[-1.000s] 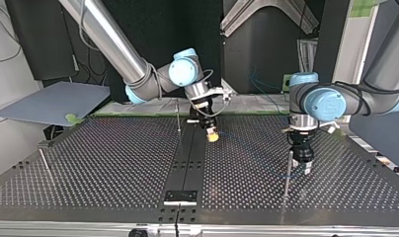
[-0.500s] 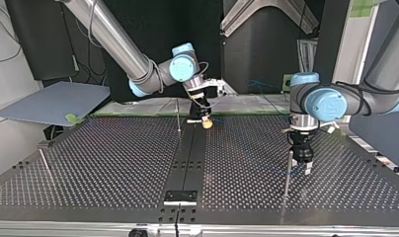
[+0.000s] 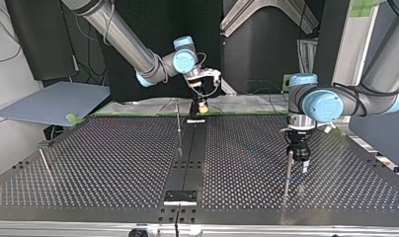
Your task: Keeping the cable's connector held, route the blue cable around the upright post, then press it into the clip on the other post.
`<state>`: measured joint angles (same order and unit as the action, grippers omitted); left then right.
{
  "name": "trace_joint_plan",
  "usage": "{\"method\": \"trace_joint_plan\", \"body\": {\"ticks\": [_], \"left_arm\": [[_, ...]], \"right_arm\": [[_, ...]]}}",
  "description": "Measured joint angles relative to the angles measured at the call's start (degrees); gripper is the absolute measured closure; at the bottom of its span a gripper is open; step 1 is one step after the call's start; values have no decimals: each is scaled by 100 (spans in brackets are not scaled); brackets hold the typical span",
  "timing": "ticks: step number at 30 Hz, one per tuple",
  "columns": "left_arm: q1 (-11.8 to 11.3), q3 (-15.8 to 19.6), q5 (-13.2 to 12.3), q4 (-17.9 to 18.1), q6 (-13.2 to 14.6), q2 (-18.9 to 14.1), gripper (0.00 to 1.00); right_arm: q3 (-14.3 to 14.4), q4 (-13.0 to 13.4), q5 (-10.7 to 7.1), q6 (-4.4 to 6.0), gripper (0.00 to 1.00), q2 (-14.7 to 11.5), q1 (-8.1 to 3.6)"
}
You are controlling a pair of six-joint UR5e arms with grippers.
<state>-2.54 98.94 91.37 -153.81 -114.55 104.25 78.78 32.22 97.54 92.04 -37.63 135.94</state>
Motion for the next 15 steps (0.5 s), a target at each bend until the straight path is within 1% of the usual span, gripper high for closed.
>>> {"method": "trace_joint_plan", "body": {"ticks": [2,6,15], "left_arm": [[0,0,-1,4,4,1,0],[6,-1,-1,7,10,2,0],[13,0,-1,41,12,2,0]], "right_arm": [[41,30,29,-6,100,63,4],[112,169,115,1,100,242,15],[144,447,307,41,100,649,37]]}}
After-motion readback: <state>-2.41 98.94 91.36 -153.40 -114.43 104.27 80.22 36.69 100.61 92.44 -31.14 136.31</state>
